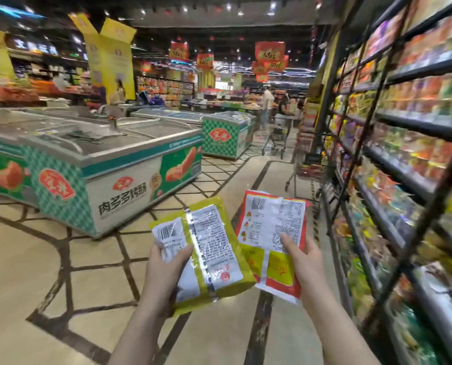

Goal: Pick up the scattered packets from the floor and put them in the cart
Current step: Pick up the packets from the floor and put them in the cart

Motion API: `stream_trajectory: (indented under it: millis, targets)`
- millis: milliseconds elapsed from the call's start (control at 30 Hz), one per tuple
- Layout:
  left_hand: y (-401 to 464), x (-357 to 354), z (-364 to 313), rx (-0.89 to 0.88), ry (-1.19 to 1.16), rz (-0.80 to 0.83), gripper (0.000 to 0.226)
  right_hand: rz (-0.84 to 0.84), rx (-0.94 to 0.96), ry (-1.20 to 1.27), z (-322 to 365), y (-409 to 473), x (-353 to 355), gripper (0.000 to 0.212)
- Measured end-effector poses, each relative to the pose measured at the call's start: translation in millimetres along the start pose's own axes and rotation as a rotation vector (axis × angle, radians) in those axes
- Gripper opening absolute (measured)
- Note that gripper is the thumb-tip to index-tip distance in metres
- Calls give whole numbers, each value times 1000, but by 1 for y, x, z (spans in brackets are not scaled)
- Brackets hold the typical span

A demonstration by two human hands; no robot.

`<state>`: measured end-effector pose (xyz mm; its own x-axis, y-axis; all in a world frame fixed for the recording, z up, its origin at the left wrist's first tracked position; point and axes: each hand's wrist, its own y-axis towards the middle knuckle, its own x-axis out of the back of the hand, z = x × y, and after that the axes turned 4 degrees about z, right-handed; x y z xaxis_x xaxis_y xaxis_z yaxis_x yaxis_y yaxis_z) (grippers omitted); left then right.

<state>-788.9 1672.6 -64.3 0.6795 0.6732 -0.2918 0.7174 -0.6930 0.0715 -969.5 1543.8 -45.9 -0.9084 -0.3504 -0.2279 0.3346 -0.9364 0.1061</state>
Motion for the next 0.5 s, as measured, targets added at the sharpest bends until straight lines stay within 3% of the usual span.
stream_trajectory:
  millis: [167,500]
  targets:
    - [72,-118,36,44,-3,98,27,-134,52,-11,12,96,84,22]
    - [250,-314,128,15,128,233,18,-330,86,-22,-13,309,210,12]
